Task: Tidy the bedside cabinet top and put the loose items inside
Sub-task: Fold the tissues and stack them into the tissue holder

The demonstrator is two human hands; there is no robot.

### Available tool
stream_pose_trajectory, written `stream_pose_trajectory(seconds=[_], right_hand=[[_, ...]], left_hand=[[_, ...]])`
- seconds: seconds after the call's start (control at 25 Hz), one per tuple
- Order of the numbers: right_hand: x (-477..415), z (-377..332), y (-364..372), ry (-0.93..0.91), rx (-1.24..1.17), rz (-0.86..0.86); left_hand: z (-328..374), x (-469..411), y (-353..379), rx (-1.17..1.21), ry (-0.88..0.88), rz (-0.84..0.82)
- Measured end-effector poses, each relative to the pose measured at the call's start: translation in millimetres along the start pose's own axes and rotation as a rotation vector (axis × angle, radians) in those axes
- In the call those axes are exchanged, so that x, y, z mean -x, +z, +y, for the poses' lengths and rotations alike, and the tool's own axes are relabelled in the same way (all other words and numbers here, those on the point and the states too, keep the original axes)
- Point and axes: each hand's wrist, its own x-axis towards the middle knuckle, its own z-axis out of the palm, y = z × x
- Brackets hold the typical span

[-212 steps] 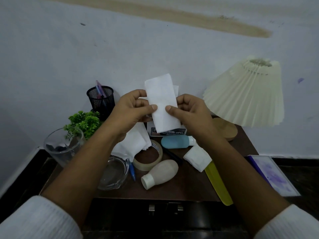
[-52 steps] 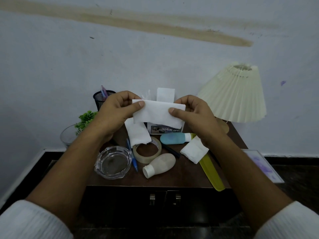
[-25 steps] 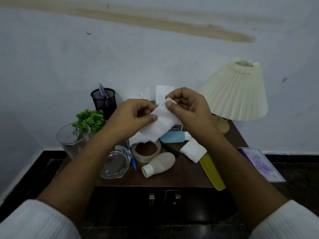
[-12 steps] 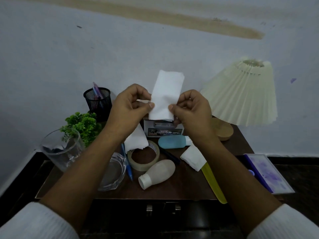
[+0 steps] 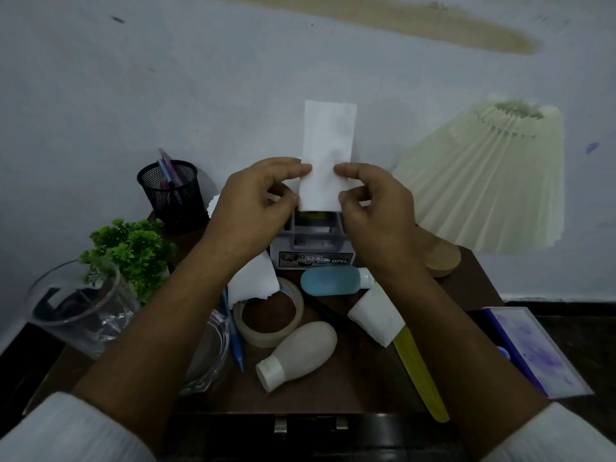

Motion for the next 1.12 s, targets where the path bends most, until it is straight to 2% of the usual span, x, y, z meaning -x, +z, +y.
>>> stream_pose_trajectory(seconds=[0.08, 0.28, 0.48, 0.68, 0.8, 1.12], right_hand=[[0.4, 4.1, 1.4, -0.071, 0.067, -0.049], [3.1, 14.7, 3.3, -0.089, 0.161, -0.126], [2.9, 16.2, 2.4, -0.096, 0.189, -0.162], [5.6, 17.7, 1.3, -0.104, 0.169, -0.109], [7.3, 19.4, 1.6, -0.092, 0.200, -0.151], [7.1, 20.4, 1.7, -0.114, 0.370, -0.234]], left_hand=[[-0.1, -2.5, 2.2, -0.050, -0.003, -0.026], [-7.5, -4.7, 3.6, -0.090, -0.055, -0.090], [-5.1, -2.9, 0.8, -0.015, -0.102, -0.133], [-2.1, 0.4, -3.6, 0.104, -0.190, -0.174], [-1.6, 3.0, -5.0, 0.131, -0.232, -0.202], [5.2, 5.7, 0.7, -0.218, -0.127, -0.199]])
